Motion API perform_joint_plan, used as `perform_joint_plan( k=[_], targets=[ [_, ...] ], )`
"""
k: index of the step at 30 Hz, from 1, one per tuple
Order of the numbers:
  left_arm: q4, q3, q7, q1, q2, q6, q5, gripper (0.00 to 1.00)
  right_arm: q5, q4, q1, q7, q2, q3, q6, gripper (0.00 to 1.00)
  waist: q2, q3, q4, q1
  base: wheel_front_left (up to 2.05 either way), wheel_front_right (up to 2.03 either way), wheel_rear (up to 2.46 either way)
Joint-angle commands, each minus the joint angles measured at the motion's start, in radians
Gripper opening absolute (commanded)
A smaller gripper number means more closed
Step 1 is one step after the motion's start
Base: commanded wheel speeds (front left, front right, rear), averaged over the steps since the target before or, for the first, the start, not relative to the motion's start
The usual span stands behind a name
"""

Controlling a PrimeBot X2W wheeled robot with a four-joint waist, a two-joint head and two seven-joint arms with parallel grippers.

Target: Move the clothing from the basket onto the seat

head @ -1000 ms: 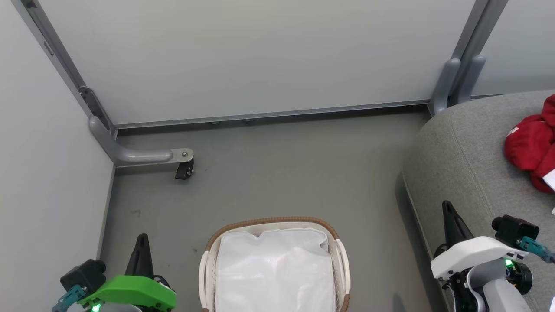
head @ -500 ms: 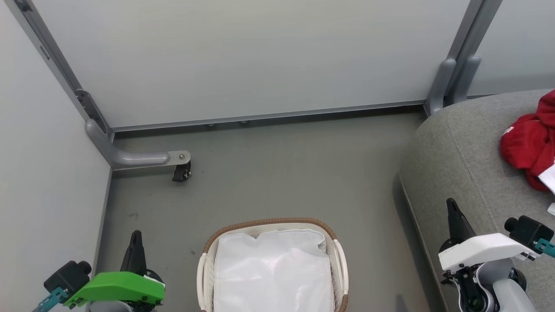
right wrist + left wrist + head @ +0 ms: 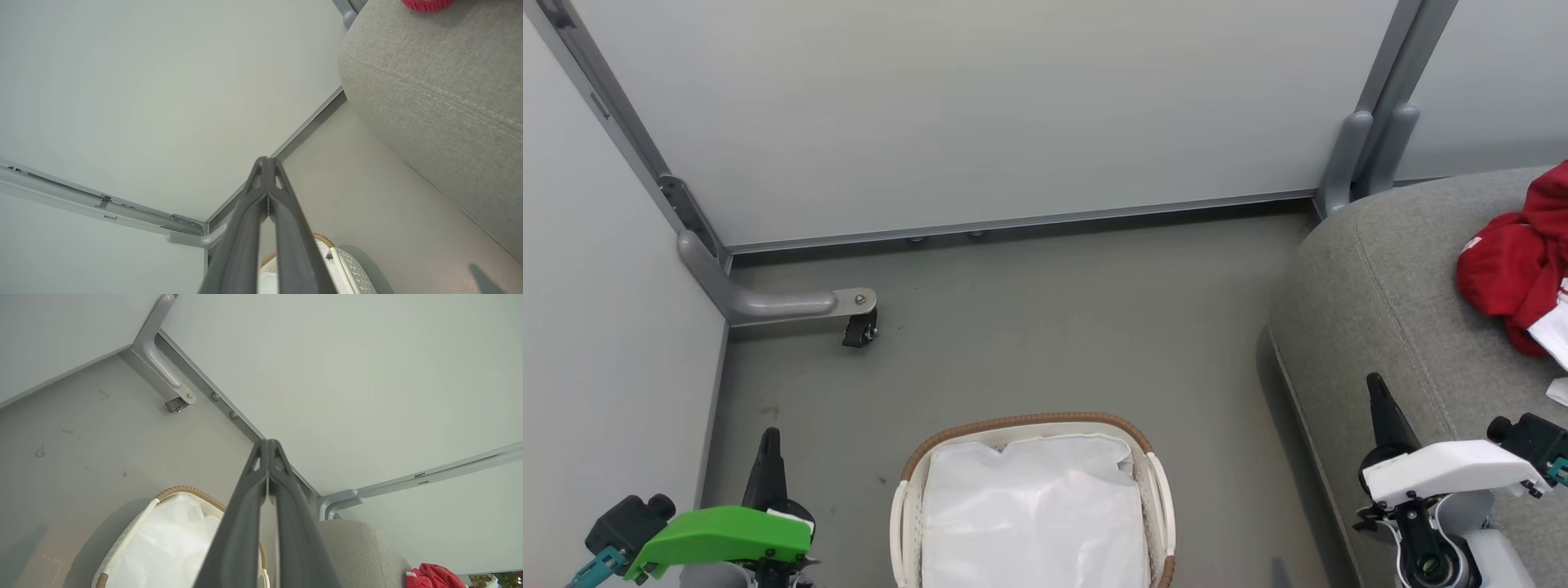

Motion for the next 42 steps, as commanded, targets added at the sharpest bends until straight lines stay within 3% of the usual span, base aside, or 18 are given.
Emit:
perform_joint_plan(
  k=[1, 42],
  targets=[
    [-0.019, 0.006, 0.008, -0.026, 0.004, -0.007, -0.032, 0.00, 0.036, -0.018, 0.002, 0.007, -0.007, -0.005, 0.000, 0.00, 0.0000, -0.001, -0.001, 0.0000, 0.00, 0.00, 0.00],
    [-0.078, 0.059, 0.113, -0.038, 0.005, -0.018, -0.401, 0.00, 0.458, -0.087, 0.034, 0.111, -0.011, -0.017, -0.001, 0.00, 0.0000, -0.012, -0.032, 0.0000, 0.00, 0.00, 0.00]
  ],
)
